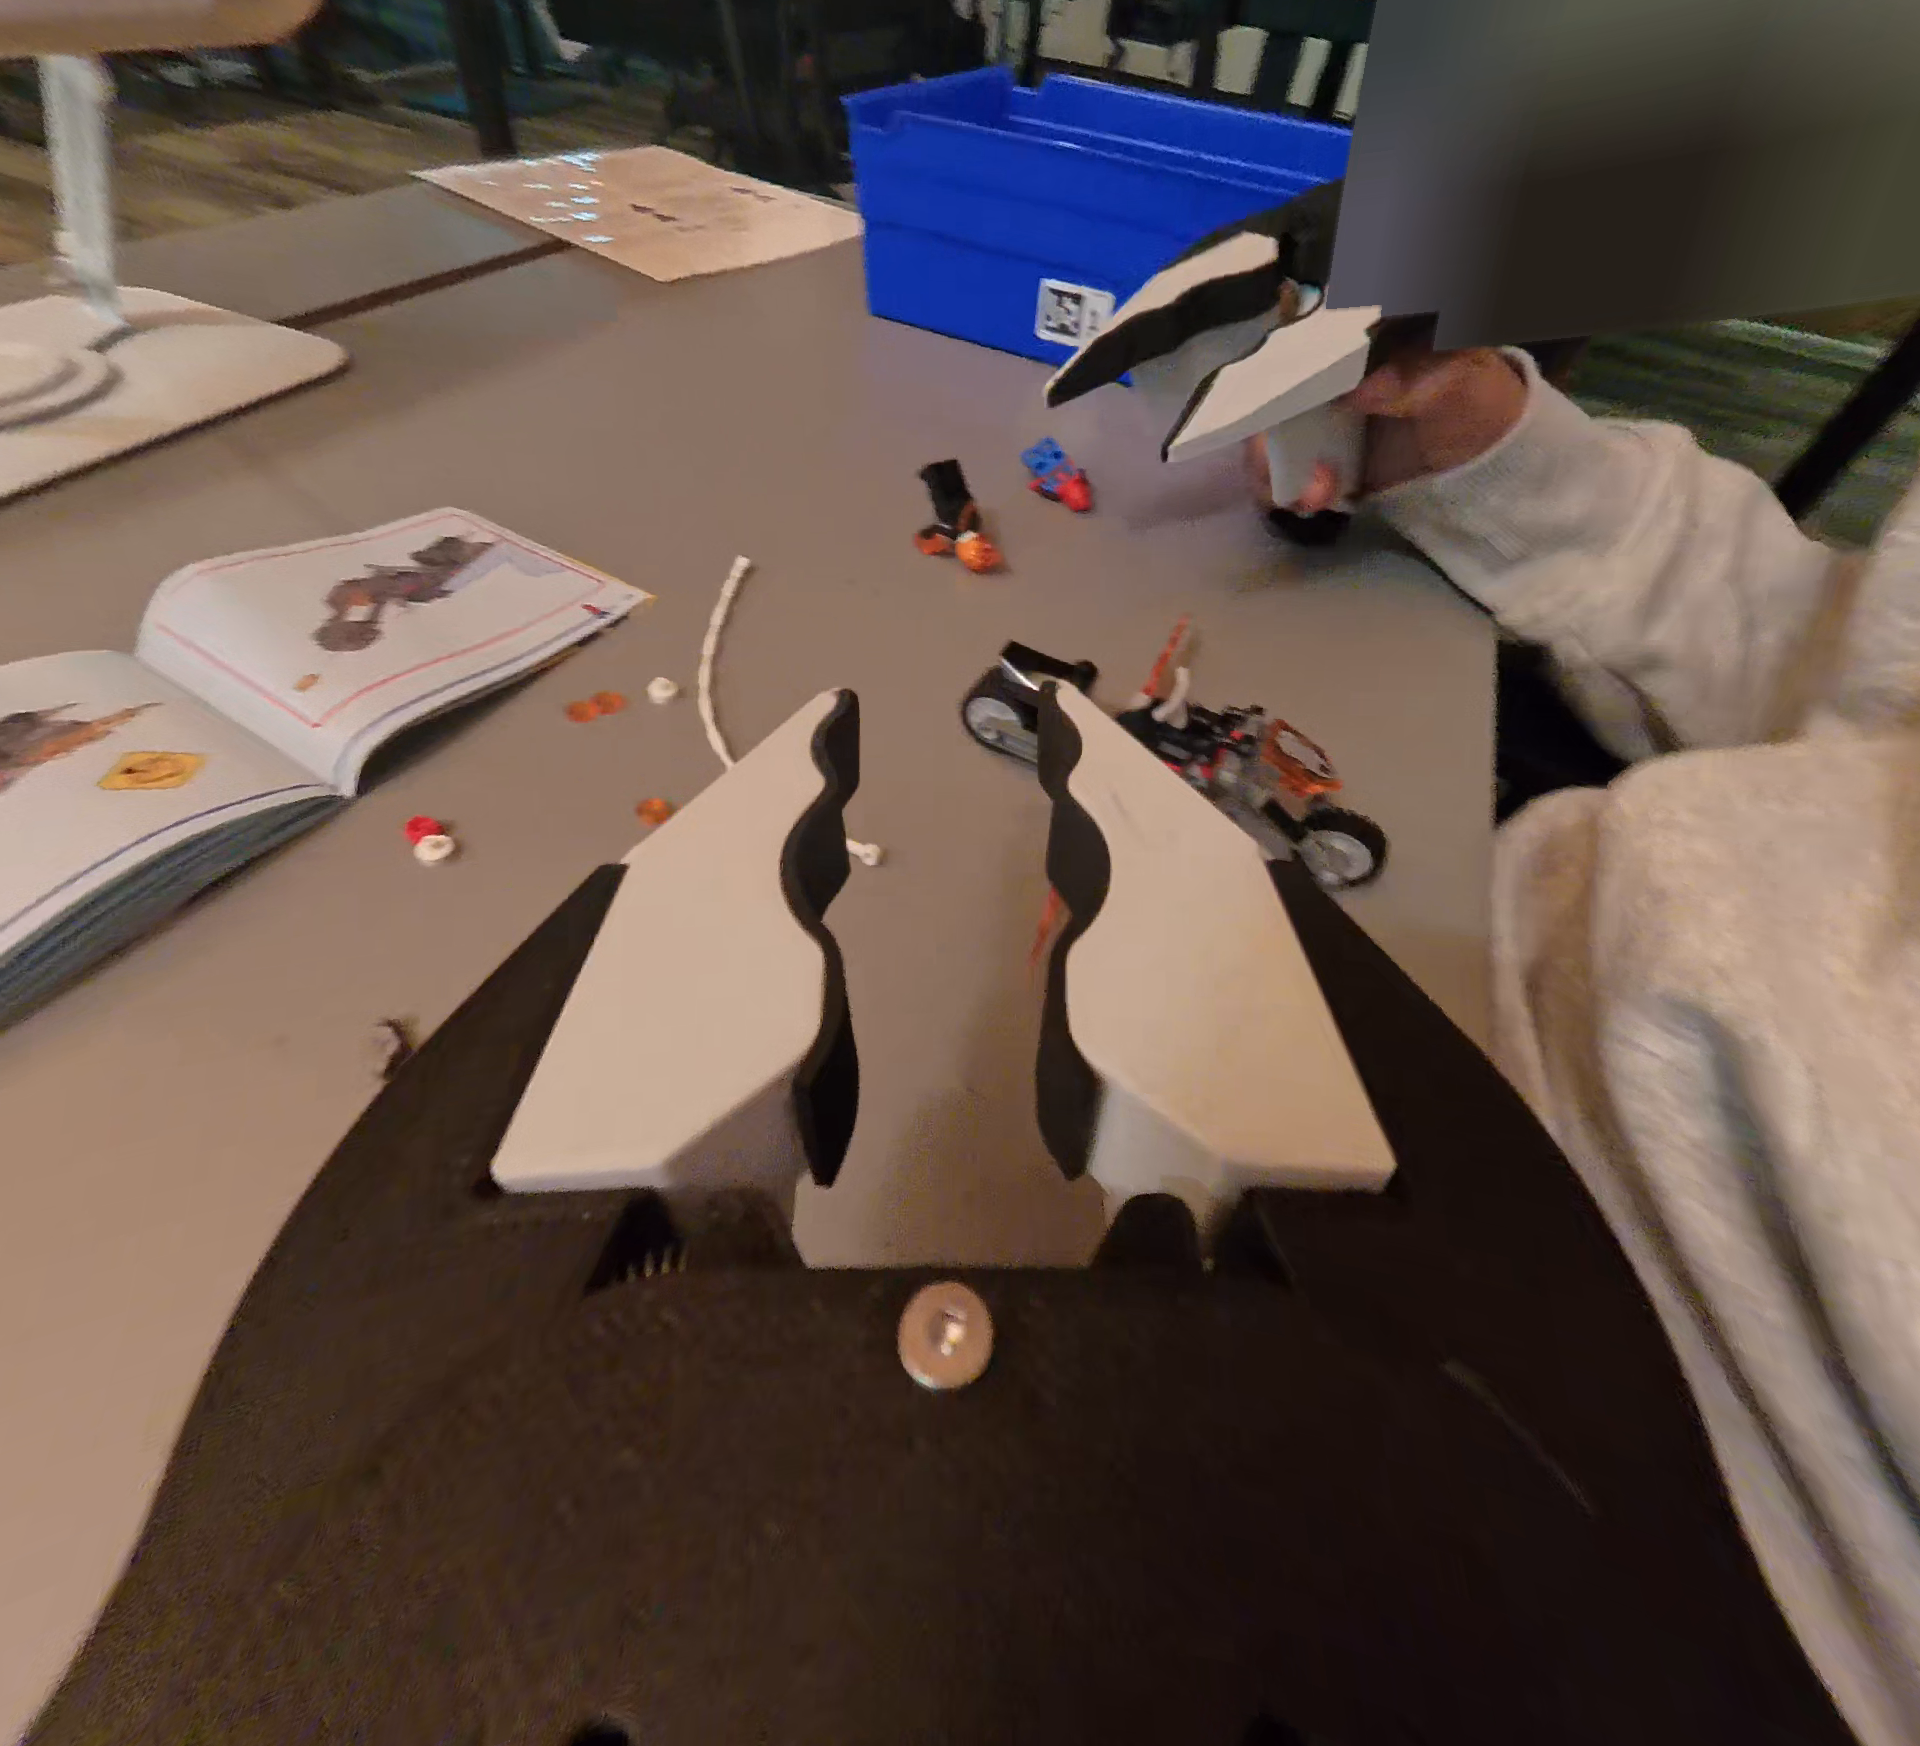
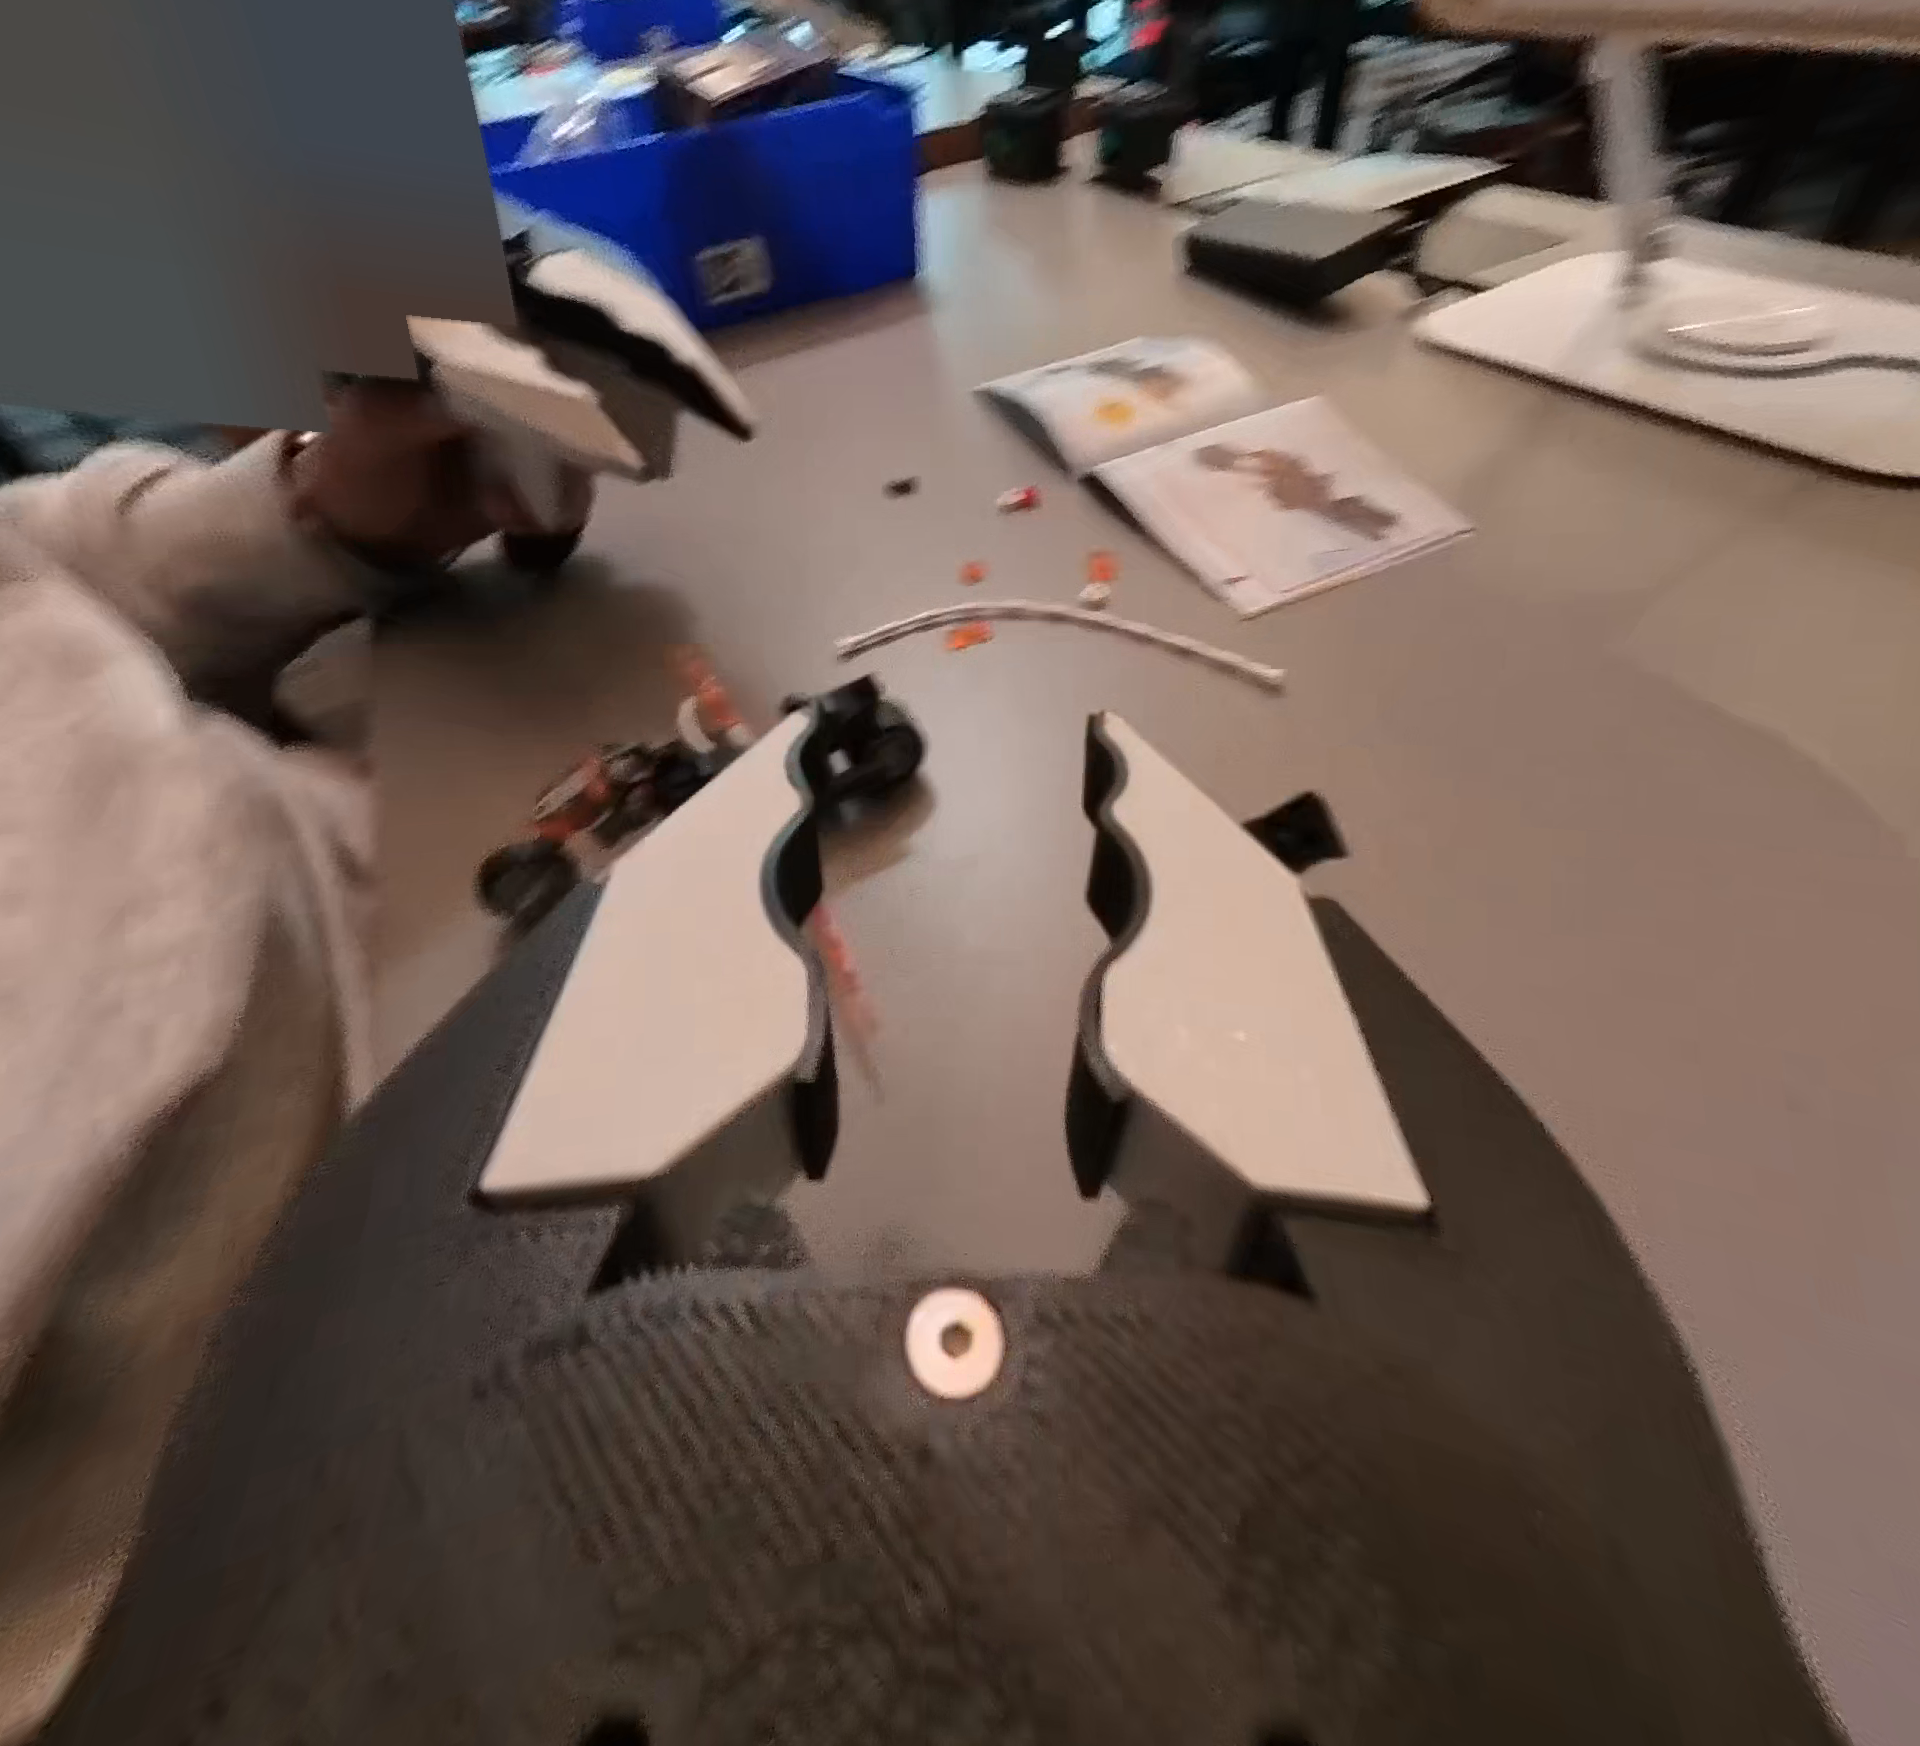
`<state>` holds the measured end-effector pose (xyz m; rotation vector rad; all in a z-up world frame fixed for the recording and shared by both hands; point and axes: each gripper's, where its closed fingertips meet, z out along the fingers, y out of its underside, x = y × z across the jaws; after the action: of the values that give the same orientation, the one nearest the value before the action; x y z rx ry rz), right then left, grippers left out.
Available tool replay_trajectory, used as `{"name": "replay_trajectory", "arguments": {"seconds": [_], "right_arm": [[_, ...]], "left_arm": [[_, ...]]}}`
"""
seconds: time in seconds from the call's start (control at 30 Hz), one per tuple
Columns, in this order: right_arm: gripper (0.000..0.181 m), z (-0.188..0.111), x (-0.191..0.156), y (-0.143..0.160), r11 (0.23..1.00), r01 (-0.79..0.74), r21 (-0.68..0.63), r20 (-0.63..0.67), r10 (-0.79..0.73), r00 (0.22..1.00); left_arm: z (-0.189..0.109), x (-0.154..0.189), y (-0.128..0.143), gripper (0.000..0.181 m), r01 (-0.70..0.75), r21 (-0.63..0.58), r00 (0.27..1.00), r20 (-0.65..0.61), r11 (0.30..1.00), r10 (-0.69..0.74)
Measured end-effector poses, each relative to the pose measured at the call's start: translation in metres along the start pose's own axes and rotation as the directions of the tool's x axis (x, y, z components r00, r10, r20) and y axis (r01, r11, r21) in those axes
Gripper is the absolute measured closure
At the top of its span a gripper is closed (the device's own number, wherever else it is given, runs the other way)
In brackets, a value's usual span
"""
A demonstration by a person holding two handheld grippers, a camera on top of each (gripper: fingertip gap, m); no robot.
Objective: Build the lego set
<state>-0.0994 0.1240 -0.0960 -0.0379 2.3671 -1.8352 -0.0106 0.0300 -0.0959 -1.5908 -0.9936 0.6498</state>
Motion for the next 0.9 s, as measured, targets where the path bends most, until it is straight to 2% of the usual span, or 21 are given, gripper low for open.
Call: {"name": "replay_trajectory", "arguments": {"seconds": [0.07,0.17,0.3,0.43,0.63,0.73,0.9], "right_arm": [[0.139,0.0,-0.017,0.009,0.998,0.038,-0.056,0.099,-0.032,0.995],[0.148,-0.001,-0.035,0.029,0.98,0.095,-0.173,0.2,-0.059,0.978],[0.153,0.001,-0.04,0.048,0.949,0.156,-0.276,0.23,-0.092,0.969],[0.157,0.009,-0.042,0.062,0.91,0.227,-0.347,0.258,-0.14,0.956],[0.181,0.015,-0.046,0.078,0.83,0.373,-0.415,0.398,-0.203,0.895],[0.181,0.016,-0.046,0.077,0.801,0.435,-0.412,0.459,-0.23,0.858],[0.18,0.017,-0.044,0.078,0.742,0.539,-0.398,0.536,-0.288,0.793]], "left_arm": [[-0.002,0.01,0.007,0.145,-0.006,-0.042,0.998,-0.067,0.999,0.004],[-0.002,0.023,0.03,0.138,0.012,-0.196,0.984,-0.174,0.981,-0.047],[0.001,0.034,0.051,0.133,-0.004,-0.339,0.96,-0.265,0.941,-0.091],[0.008,0.036,0.069,0.14,-0.095,-0.445,0.954,-0.295,0.891,-0.046],[0.016,0.034,0.078,0.163,-0.249,-0.481,0.927,-0.369,0.841,0.063],[0.016,0.039,0.078,0.178,-0.282,-0.479,0.897,-0.438,0.831,0.052],[0.015,0.039,0.078,0.179,-0.351,-0.474,0.862,-0.501,0.807,0.08]]}}
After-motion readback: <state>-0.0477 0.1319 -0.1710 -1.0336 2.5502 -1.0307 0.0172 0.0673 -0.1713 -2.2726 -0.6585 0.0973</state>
